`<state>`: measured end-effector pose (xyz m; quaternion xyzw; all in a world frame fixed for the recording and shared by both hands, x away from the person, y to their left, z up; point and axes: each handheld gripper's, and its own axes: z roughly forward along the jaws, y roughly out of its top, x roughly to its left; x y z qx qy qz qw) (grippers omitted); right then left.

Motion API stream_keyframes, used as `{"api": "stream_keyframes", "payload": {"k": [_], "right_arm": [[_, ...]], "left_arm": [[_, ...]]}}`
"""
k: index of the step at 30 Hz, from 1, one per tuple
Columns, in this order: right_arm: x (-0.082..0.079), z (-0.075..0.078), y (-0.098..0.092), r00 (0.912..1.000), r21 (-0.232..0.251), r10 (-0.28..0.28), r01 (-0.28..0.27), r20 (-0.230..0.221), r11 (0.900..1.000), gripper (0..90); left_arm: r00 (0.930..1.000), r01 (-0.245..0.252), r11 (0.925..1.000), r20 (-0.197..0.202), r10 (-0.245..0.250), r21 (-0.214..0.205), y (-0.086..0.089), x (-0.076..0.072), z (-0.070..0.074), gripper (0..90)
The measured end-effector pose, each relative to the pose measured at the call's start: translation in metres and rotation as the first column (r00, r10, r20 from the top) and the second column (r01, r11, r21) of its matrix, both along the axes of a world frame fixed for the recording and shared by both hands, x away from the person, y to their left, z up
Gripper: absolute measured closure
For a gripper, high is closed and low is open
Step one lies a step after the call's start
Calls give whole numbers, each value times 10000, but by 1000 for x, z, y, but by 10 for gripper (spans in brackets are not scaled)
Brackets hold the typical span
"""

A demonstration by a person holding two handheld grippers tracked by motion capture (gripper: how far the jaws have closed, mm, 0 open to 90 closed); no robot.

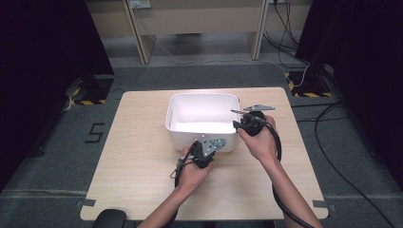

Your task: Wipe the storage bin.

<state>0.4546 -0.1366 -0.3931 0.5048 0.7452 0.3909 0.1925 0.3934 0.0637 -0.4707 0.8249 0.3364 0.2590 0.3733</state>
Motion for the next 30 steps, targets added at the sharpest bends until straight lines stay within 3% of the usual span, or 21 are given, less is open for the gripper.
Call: {"api": "stream_keyframes", "payload": {"k": [30], "right_arm": [[0, 0, 0, 10000, -43, 11, -11, 23, 10000, 668]], "left_arm": [[9994, 20, 9997, -338, -12, 233, -2, 4, -20, 788]]}}
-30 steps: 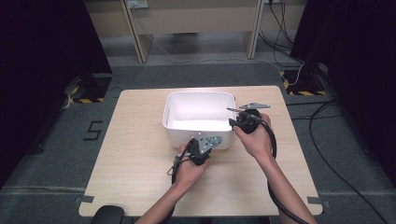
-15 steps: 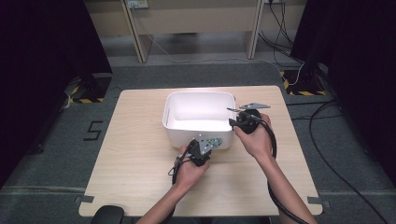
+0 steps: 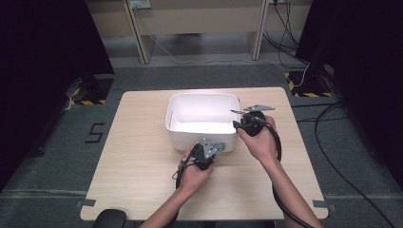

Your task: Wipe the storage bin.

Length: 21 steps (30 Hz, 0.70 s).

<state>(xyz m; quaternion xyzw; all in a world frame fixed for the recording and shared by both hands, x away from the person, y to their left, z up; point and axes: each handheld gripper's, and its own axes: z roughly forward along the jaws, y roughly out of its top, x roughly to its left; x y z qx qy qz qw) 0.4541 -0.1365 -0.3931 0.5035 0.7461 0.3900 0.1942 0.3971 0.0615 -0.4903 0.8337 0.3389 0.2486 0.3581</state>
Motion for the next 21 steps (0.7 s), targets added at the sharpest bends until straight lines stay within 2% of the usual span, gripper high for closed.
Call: {"api": "stream_keyframes", "payload": {"k": [12, 21], "right_arm": [[0, 0, 2, 10000, -24, 50, -50, 38, 10000, 664], [0, -1, 2, 10000, 34, 49, -49, -16, 10000, 663]], "left_arm": [[9999, -51, 9998, -136, 53, 183, 0, 3, -8, 788], [9998, -25, 9995, -198, 31, 307, 0, 3, -9, 788]]}}
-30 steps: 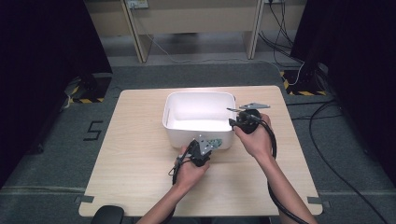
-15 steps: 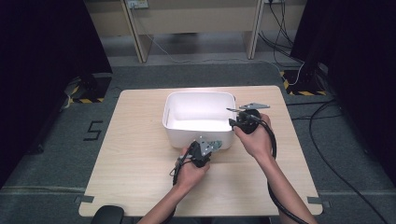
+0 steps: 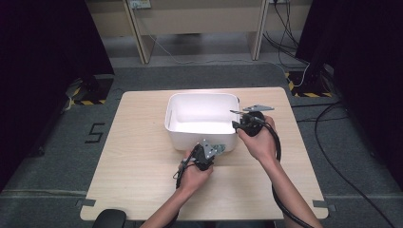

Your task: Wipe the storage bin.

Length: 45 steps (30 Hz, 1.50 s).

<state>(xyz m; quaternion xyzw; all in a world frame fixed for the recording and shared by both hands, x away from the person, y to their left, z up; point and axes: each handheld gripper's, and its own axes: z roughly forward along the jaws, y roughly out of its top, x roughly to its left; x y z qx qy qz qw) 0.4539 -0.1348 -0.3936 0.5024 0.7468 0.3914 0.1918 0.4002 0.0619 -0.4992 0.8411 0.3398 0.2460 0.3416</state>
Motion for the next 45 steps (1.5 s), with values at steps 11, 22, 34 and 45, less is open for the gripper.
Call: {"api": "stream_keyframes", "payload": {"k": [11, 22, 34, 45], "right_arm": [[0, 0, 1, 10000, 10, 31, -31, -46, 10000, 661], [0, -1, 1, 10000, 21, 8, -8, -24, 10000, 659], [0, -1, 1, 10000, 29, 8, -8, -43, 10000, 656], [1, -1, 1, 10000, 22, -1, 1, -32, 10000, 655]], "left_arm": [[10000, -25, 10000, -80, 26, 81, -1, 2, -4, 789], [10000, 62, 9996, -76, -60, 284, -7, 1, -1, 788], [9998, 194, 9994, -69, -192, 291, -15, 2, 0, 788], [9996, 251, 9997, 100, -251, 29, -16, 0, 9, 789]]}}
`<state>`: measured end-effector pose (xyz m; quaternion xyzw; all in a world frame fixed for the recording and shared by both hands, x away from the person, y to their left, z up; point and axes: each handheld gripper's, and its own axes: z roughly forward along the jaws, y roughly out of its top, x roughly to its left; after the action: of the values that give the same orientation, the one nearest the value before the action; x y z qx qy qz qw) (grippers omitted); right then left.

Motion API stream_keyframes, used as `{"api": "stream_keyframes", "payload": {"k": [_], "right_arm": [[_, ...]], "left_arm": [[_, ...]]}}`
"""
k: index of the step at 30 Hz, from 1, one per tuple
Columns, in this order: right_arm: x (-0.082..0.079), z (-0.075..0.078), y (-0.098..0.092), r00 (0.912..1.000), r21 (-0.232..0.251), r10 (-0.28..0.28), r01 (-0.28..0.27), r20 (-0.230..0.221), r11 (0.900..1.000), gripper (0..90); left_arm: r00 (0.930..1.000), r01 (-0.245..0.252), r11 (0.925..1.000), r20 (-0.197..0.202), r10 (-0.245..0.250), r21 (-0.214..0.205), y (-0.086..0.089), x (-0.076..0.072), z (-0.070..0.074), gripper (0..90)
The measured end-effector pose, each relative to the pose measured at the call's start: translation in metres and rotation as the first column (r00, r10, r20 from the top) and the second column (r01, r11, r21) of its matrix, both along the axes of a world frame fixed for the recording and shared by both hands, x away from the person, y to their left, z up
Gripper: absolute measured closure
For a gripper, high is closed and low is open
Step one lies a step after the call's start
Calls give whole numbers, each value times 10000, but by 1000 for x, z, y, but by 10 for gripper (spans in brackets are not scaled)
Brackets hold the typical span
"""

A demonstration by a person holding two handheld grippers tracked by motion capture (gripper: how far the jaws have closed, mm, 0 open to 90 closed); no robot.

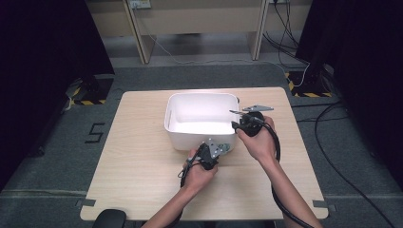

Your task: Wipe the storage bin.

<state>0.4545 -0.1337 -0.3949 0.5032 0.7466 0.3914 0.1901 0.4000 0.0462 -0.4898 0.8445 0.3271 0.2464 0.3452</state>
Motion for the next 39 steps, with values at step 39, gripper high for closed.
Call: {"api": "stream_keyframes", "payload": {"k": [39], "right_arm": [[1, -1, 0, 10000, 81, -75, 75, 43, 9999, 655]], "left_arm": [[9972, 96, 9977, 744, -47, -664, 0, -9, 47, 789]]}}
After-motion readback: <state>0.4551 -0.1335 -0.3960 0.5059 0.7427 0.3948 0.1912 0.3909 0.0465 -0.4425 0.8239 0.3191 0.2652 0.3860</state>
